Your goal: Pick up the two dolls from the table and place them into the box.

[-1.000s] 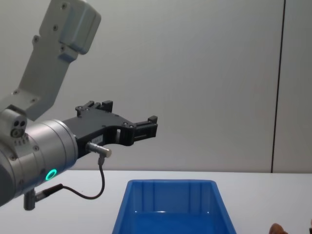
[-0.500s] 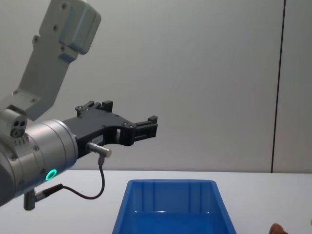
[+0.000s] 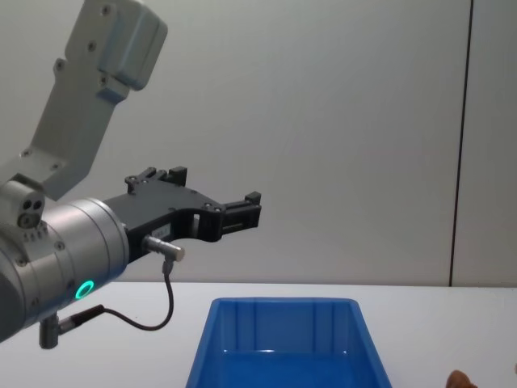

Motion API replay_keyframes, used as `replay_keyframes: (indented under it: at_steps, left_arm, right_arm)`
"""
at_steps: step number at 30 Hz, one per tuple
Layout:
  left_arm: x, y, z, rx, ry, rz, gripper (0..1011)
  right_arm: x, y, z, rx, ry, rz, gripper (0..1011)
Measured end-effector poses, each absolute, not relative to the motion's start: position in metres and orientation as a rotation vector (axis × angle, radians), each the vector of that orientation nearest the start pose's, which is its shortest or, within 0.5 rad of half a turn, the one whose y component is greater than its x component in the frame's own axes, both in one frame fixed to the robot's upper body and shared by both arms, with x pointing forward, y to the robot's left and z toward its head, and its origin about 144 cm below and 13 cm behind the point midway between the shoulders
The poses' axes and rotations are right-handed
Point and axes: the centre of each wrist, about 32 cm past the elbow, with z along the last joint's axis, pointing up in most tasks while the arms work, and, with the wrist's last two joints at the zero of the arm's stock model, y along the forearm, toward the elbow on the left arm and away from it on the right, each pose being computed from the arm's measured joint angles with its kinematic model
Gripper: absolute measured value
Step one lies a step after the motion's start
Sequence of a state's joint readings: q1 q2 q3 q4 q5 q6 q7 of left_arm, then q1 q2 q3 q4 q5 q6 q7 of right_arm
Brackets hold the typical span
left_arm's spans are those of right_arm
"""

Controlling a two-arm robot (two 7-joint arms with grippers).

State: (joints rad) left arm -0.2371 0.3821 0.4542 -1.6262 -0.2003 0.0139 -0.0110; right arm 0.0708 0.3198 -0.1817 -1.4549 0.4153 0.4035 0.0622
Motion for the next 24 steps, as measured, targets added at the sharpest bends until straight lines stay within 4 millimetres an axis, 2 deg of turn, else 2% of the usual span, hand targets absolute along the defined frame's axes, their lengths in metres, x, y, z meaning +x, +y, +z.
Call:
replay_keyframes:
  at_steps: [1,6,17,24]
  left_arm:
    - [0.492,0.198,1.204,0.061,-0.268,1.124,1001]
    - [0.492,0.198,1.204,0.061,-0.268,1.124,1002]
    - [0.492,0.198,1.204,0.061,-0.268,1.124,1001]
    - [0.492,0.198,1.204,0.061,-0.268,1.124,1002]
  right_arm:
    - [0.473,-0.277,1.123,-0.332,0.44,-1.329,534]
    - [0.475,-0.276,1.124,-0.326,0.448,-1.331,378]
    - [0.476,-0.273,1.134,-0.277,0.381,-1.334,372]
    - [0.477,-0.268,1.149,-0.229,0.3,-1.289,372]
